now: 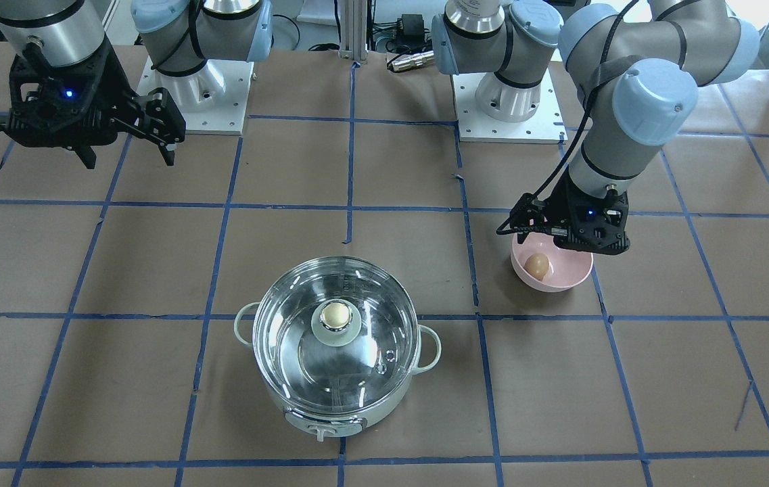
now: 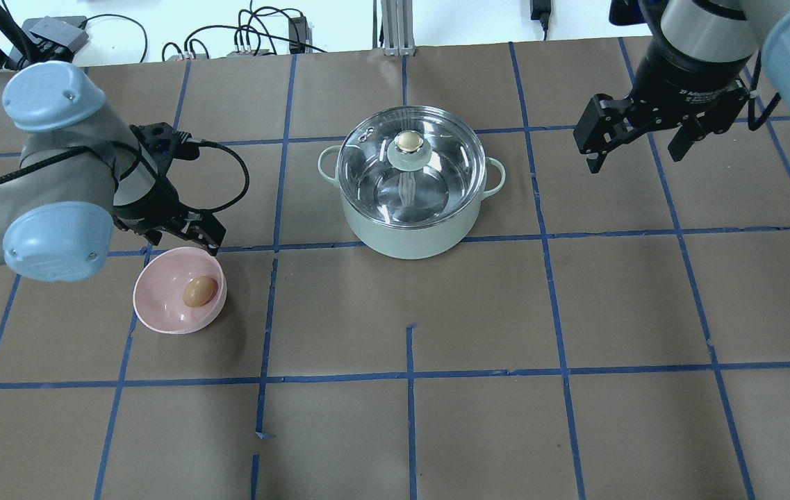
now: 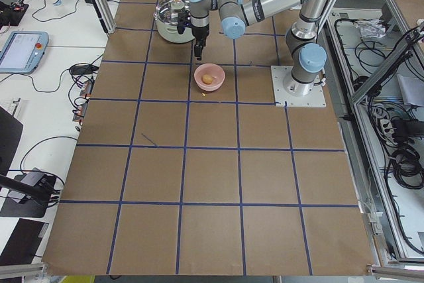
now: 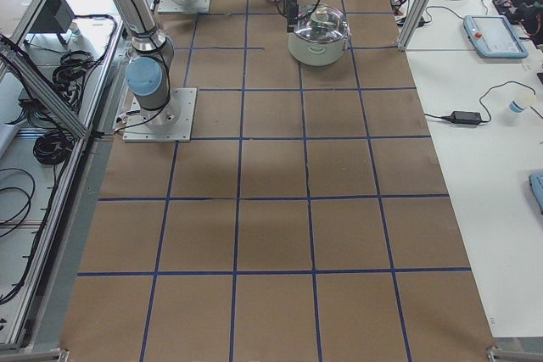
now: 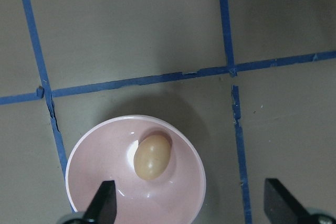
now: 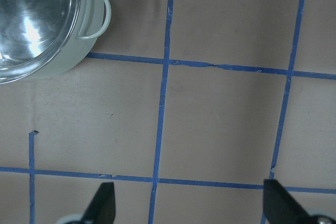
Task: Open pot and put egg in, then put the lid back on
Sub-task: 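Lower the left gripper into the pink bowl around the brown egg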
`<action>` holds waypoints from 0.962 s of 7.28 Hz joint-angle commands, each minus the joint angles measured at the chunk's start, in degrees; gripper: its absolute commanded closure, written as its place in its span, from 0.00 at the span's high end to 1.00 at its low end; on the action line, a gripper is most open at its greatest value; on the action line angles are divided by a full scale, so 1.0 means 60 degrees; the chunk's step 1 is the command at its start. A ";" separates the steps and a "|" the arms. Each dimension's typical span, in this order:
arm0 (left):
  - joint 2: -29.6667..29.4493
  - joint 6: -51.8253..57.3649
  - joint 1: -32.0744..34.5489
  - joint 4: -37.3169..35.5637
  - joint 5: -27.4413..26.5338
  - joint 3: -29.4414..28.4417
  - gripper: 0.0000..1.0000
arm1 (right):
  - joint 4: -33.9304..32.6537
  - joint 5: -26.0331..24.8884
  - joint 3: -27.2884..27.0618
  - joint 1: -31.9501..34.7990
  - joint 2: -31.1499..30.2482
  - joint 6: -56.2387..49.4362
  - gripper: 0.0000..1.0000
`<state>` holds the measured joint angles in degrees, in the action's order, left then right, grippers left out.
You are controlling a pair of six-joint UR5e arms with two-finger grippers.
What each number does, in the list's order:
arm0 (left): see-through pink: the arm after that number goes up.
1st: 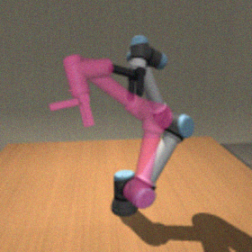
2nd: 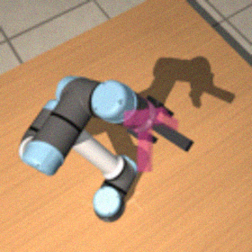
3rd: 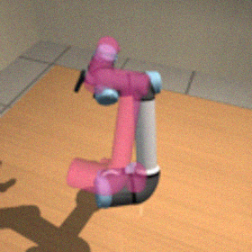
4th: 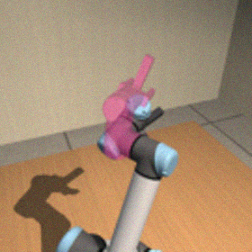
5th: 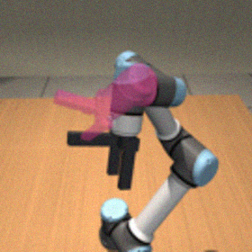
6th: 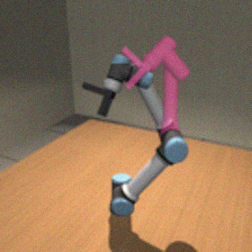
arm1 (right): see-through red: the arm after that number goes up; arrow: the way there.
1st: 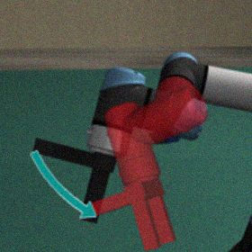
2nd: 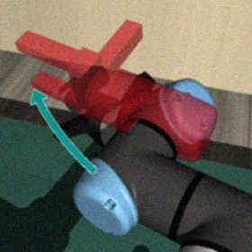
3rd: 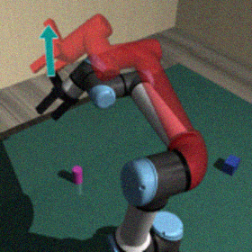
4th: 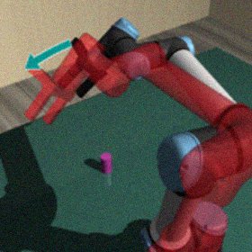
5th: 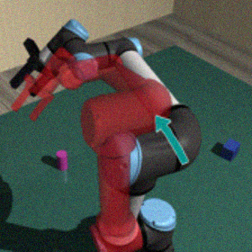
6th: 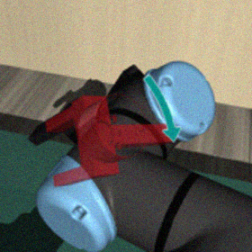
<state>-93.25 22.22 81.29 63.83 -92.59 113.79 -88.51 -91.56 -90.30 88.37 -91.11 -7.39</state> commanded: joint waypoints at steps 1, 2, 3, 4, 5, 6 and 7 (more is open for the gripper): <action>0.0028 0.0252 0.0029 -0.0267 -0.0082 0.0515 0.96 | 0.0001 0.0083 0.0006 0.0008 0.0067 0.0001 1.00; 0.0130 0.0310 0.0030 -0.0587 -0.0111 0.0735 0.96 | -0.0014 0.0083 0.0006 0.0008 0.0067 0.0015 1.00; 0.0160 0.0891 -0.0028 -0.0836 -0.0111 0.0795 0.97 | -0.0014 0.0083 0.0006 0.0008 0.0125 0.0016 1.00; 0.0204 0.0940 -0.0058 -0.0969 -0.0097 0.0941 0.96 | -0.0014 0.0083 0.0006 0.0008 0.0155 0.0016 1.00; 0.0132 0.0955 -0.0290 -0.1812 -0.0067 0.1000 0.96 | -0.0014 0.0098 0.0006 0.0008 0.0141 0.0059 1.00; 0.0131 0.0984 -0.0756 -0.1922 0.0049 0.1248 0.96 | -0.0014 0.0098 0.0006 0.0008 0.0140 0.0074 1.00; 0.0218 0.0999 -0.0993 -0.2097 0.0413 0.1903 0.95 | -0.0014 0.0113 0.0006 0.0008 0.0155 0.0074 1.00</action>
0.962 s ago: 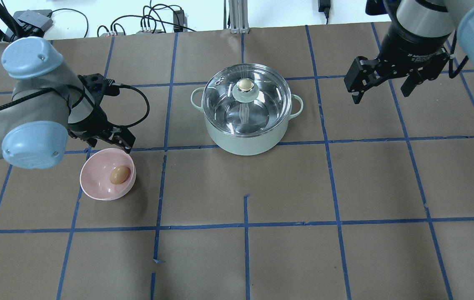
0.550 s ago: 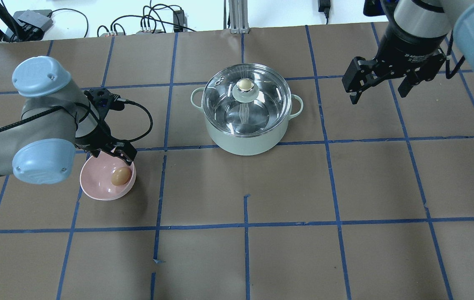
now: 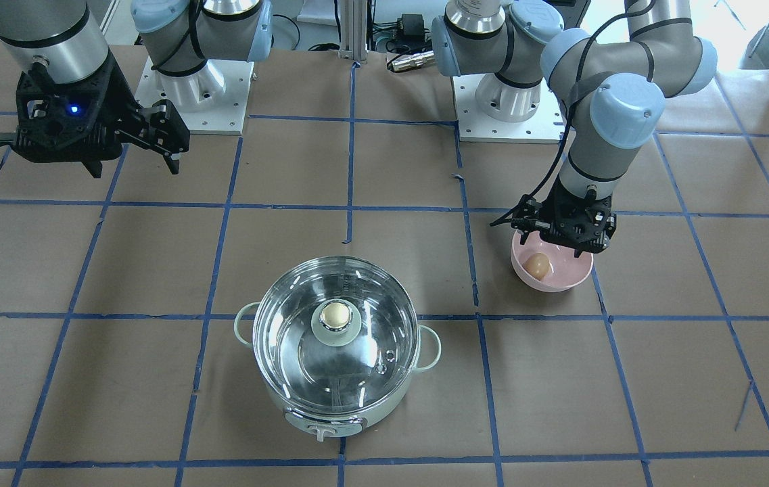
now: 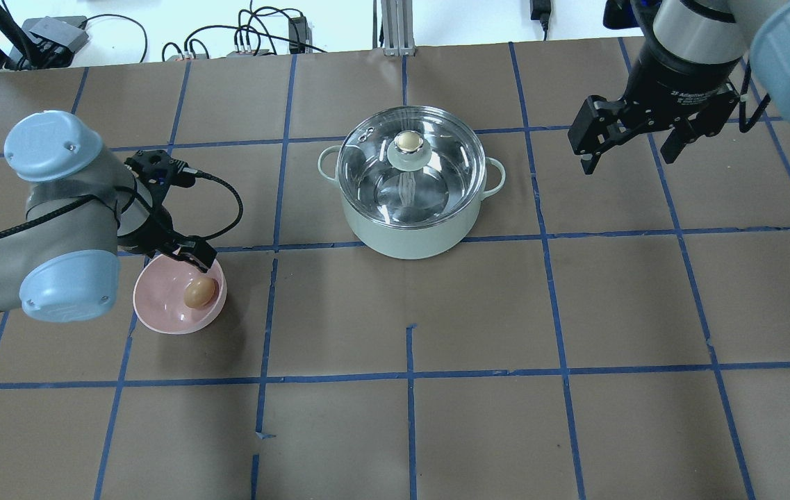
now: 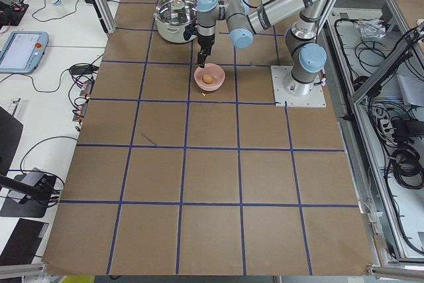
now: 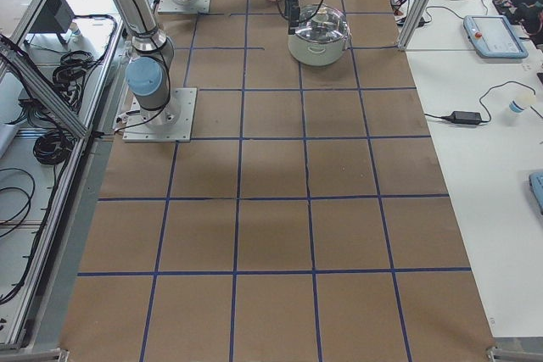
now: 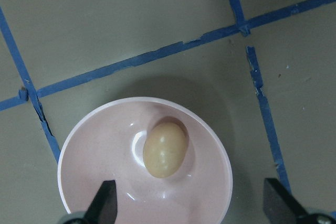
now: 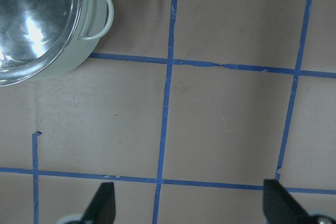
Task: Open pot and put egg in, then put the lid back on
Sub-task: 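Lower the left gripper into the pink bowl around the brown egg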
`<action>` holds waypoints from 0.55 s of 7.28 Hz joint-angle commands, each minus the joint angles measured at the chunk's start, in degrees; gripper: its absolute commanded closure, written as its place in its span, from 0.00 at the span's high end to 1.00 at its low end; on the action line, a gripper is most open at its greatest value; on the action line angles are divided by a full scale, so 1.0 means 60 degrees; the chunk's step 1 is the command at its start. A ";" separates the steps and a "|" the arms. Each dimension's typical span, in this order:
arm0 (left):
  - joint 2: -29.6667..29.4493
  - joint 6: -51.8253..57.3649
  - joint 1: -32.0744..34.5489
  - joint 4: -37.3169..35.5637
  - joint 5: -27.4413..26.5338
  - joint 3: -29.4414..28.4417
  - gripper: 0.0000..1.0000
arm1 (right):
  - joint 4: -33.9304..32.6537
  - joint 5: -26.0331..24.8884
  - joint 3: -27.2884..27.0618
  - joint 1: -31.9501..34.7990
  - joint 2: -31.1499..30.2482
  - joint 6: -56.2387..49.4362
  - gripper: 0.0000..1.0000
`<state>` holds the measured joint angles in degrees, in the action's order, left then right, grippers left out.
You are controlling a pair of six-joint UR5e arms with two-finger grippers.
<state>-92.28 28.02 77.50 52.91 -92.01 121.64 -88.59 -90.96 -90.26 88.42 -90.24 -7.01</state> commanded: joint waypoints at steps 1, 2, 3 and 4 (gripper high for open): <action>0.0058 0.0061 -0.0436 -0.0858 0.0466 0.0746 0.96 | 0.0015 0.0013 -0.0015 -0.0015 0.0011 0.0025 1.00; 0.0058 0.0047 -0.0437 -0.0965 0.0511 0.0849 0.95 | 0.0000 0.0013 -0.0015 0.0000 0.0011 0.0040 1.00; 0.0058 0.0061 -0.0437 -0.1082 0.0511 0.0879 0.95 | 0.0015 0.0013 -0.0015 0.0000 0.0011 0.0040 1.00; 0.0058 0.0177 -0.0437 -0.1083 0.0526 0.0923 0.95 | 0.0015 0.0013 -0.0029 0.0000 0.0011 0.0040 1.00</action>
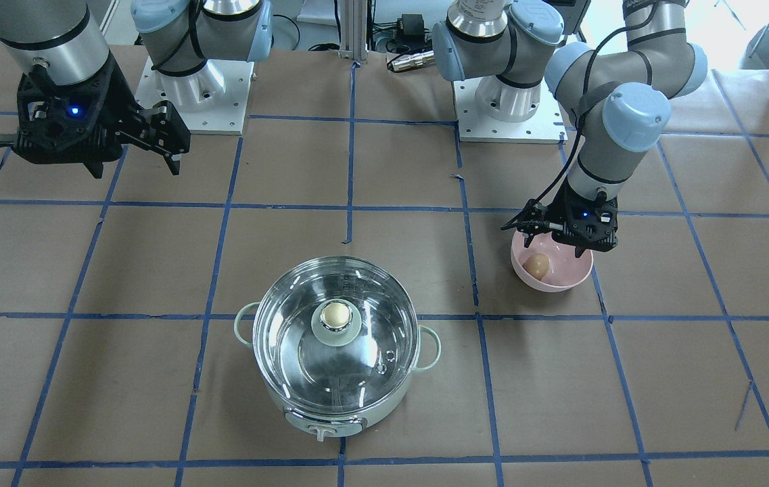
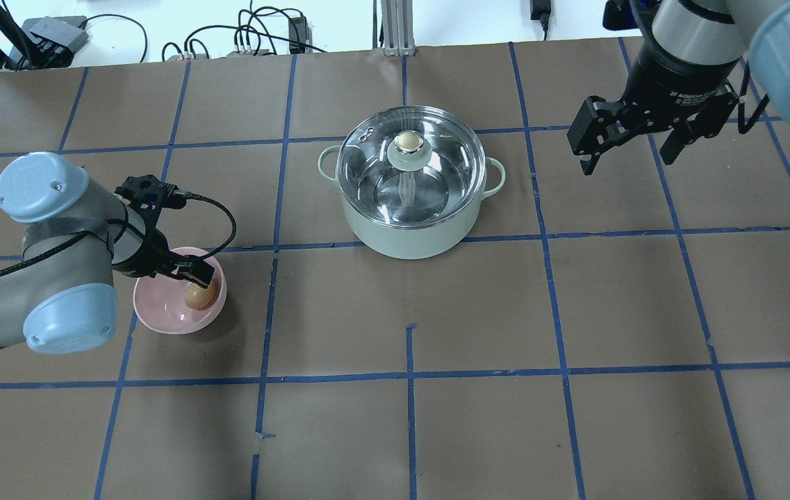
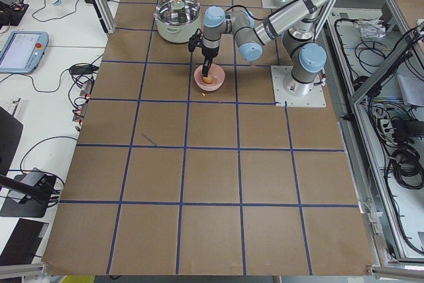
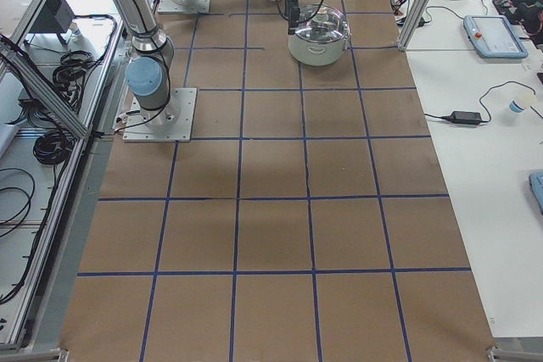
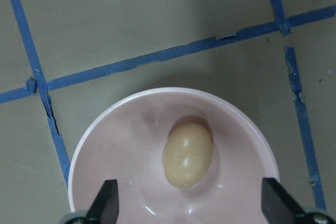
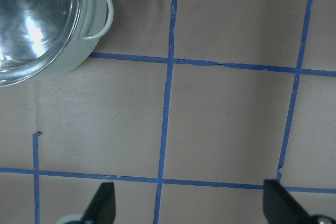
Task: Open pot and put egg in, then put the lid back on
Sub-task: 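Lower the left gripper into the pink bowl around the brown egg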
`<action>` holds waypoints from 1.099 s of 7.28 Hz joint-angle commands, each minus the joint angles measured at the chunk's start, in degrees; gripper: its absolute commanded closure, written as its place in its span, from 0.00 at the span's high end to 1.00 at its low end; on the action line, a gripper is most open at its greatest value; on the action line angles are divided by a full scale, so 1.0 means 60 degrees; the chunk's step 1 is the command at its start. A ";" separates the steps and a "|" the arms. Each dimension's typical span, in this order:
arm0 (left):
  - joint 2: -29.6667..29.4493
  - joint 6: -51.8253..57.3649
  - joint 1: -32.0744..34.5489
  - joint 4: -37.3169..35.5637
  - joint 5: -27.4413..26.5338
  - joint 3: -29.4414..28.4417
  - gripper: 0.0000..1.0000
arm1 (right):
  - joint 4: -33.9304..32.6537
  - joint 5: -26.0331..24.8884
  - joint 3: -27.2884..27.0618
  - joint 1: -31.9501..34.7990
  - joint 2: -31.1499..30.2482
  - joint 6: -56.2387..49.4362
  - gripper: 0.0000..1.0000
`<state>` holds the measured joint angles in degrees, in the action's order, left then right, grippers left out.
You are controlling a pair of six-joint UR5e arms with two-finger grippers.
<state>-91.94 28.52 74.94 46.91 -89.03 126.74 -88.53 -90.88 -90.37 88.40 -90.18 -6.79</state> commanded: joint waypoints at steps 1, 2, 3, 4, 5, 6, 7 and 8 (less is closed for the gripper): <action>-0.0027 0.0153 -0.0023 -0.0157 0.0044 0.0160 0.95 | 0.0005 0.0000 0.0003 0.0003 0.0001 0.0003 1.00; -0.0143 0.0371 -0.0096 -0.0346 0.0406 0.0321 0.93 | 0.0005 0.0000 -0.0011 0.0003 0.0001 0.0003 1.00; -0.0188 0.0663 -0.0474 -0.0421 0.0541 0.0351 0.93 | 0.0005 0.0000 -0.0026 0.0003 0.0001 0.0003 1.00; -0.0290 0.1159 -0.0826 -0.0407 0.0788 0.0380 0.94 | -0.0010 0.0000 -0.0026 0.0003 0.0015 0.0003 1.00; -0.0335 0.1164 -0.0829 -0.0407 0.0718 0.0366 0.97 | -0.0010 0.0015 -0.0041 0.0003 0.0015 0.0003 1.00; -0.0393 0.1164 -0.0771 -0.0407 0.0703 0.0352 0.99 | 0.0005 0.0000 -0.0026 -0.0011 0.0015 0.0003 1.00; -0.0437 0.1019 -0.0742 -0.0407 0.0689 0.0322 0.99 | -0.0010 0.0015 -0.0026 0.0003 0.0015 0.0003 1.00; -0.0452 0.1003 -0.0741 -0.0407 0.0688 0.0337 0.99 | 0.0005 0.0015 -0.0026 -0.0040 0.0015 0.0003 1.00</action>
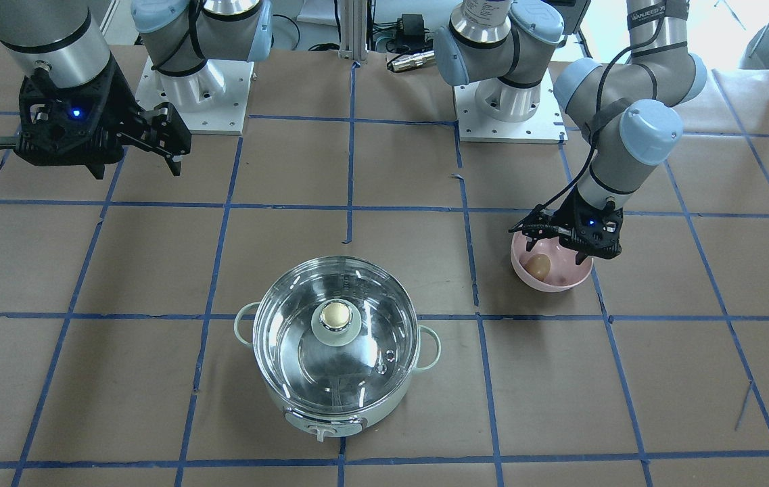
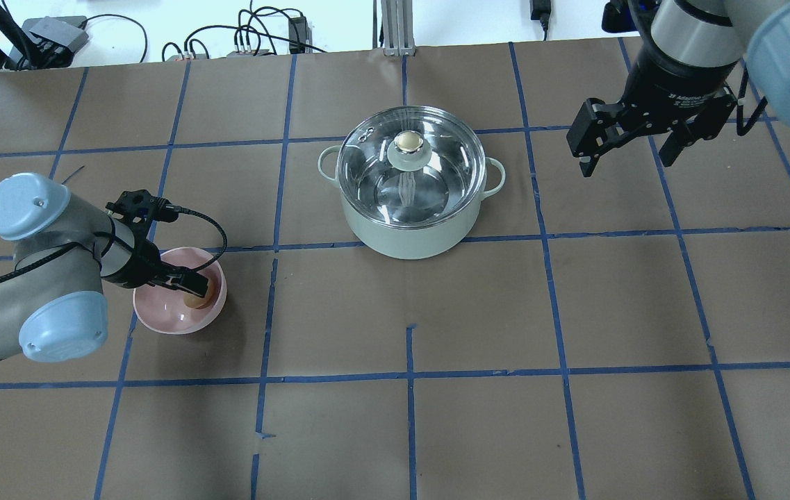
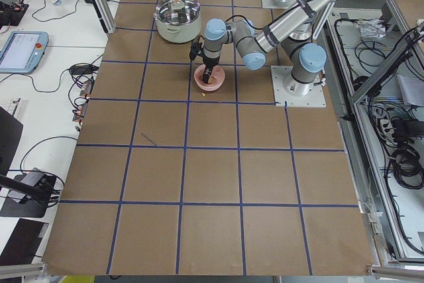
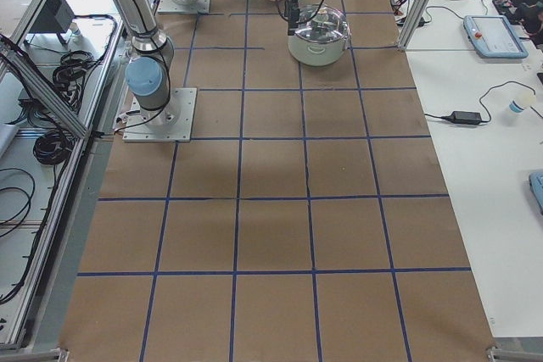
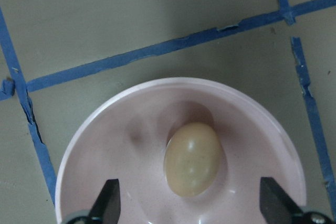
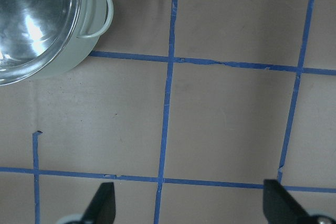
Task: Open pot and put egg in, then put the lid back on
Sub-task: 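Lower the left gripper into the pink bowl around the brown egg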
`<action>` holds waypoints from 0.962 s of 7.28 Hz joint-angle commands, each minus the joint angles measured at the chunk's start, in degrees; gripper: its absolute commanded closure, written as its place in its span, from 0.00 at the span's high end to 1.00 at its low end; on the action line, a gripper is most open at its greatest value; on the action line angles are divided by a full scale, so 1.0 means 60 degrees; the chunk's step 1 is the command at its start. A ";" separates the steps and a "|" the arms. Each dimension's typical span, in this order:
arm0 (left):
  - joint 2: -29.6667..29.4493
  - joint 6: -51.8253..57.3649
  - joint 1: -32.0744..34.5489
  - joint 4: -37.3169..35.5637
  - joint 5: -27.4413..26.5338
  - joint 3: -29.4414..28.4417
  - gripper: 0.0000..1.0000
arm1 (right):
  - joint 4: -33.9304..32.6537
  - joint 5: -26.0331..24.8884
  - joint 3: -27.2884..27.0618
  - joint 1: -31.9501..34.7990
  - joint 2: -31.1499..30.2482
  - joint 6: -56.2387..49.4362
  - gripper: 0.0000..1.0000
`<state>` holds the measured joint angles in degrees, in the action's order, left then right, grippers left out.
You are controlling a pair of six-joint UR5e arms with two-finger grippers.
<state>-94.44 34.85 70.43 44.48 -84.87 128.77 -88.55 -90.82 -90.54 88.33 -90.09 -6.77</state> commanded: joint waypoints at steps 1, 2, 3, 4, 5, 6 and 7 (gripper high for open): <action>-0.0036 0.0021 0.0010 0.0000 0.0009 0.0013 0.99 | 0.0008 0.0004 0.0031 -0.0102 0.0001 -0.0015 1.00; -0.0094 0.0065 0.0010 -0.0015 0.0009 -0.0016 0.99 | 0.0037 -0.0010 0.0002 -0.0073 0.0001 -0.0015 1.00; -0.0196 0.0080 0.0010 -0.0073 0.0024 -0.0016 0.99 | 0.0066 -0.0011 0.0060 -0.0058 0.0001 -0.0015 1.00; -0.0298 0.0051 0.0025 -0.0132 0.0024 -0.0016 0.98 | 0.0110 -0.0040 0.0119 -0.0058 -0.0014 -0.0029 1.00; -0.0488 0.0037 0.0025 -0.0335 0.0009 -0.0016 0.98 | 0.0111 -0.0083 0.0119 -0.0044 -0.0014 -0.0087 1.00; -0.0620 -0.0036 0.0039 -0.0656 0.0096 0.0013 0.98 | 0.0096 -0.0026 0.0206 -0.0044 -0.0014 0.0014 1.00; -0.0723 -0.0037 0.0155 -0.0660 0.0068 0.0013 0.98 | 0.0082 0.0004 0.0221 0.0043 -0.0029 0.0087 1.00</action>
<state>-97.88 34.79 70.80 41.33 -84.49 128.78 -87.98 -91.01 -89.48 88.18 -90.19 -6.75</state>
